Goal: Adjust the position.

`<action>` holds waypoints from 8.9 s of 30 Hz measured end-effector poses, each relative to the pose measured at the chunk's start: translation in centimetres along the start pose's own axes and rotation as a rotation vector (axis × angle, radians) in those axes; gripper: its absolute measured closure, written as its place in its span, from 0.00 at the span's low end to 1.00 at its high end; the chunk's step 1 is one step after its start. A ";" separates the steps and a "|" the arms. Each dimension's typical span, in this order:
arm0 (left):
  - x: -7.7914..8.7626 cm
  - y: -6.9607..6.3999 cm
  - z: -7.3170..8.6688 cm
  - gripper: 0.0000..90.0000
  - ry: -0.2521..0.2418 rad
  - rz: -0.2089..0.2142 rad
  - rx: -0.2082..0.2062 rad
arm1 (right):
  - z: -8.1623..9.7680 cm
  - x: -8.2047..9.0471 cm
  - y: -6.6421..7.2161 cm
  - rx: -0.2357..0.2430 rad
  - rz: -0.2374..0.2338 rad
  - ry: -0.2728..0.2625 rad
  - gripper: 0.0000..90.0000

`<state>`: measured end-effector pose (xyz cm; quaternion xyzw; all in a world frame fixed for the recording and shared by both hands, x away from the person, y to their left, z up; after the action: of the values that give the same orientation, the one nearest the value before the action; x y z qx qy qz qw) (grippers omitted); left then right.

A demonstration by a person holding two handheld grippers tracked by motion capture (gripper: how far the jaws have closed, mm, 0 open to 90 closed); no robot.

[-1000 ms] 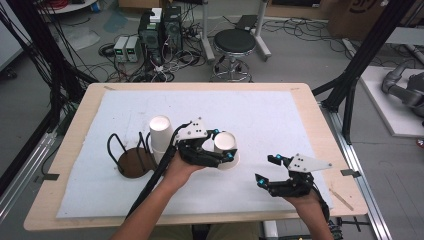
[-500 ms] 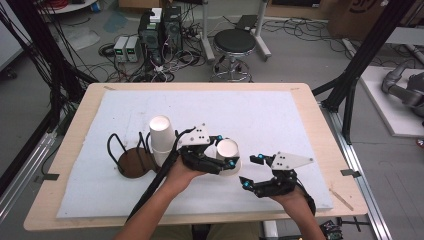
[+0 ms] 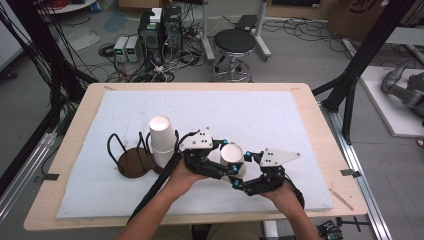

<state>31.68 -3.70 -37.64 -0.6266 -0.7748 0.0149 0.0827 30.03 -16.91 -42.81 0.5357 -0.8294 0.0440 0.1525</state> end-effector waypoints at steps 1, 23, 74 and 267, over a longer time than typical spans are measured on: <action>0.0 0.0 -0.1 0.37 -0.006 0.003 0.002 | 0.0 0.0 0.0 0.000 0.000 0.000 0.20; -0.2 -0.4 0.2 0.25 -0.013 0.013 -0.008 | 0.0 0.1 0.1 0.050 -0.039 0.030 0.34; 0.6 -0.5 2.6 0.38 0.369 0.153 -0.048 | 0.1 -0.1 0.5 0.259 -0.128 0.548 0.34; -1.8 -0.8 5.5 0.38 0.402 0.148 -0.070 | -4.5 3.3 0.1 0.219 -0.092 0.516 0.24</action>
<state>30.42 -5.17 -43.17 -0.6745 -0.6948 -0.1311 0.2126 29.57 -18.69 -37.56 0.5573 -0.7280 0.2615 0.3017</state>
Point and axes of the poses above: each handheld gripper's, and its own axes: x roughly backward along the jaws, z roughly out of its underside, y roughly to its left, the point moved 6 cm from there along -x, roughly forward along the jaws, and after that the axes turned 6 degrees about -y, right-handed, at the moved point
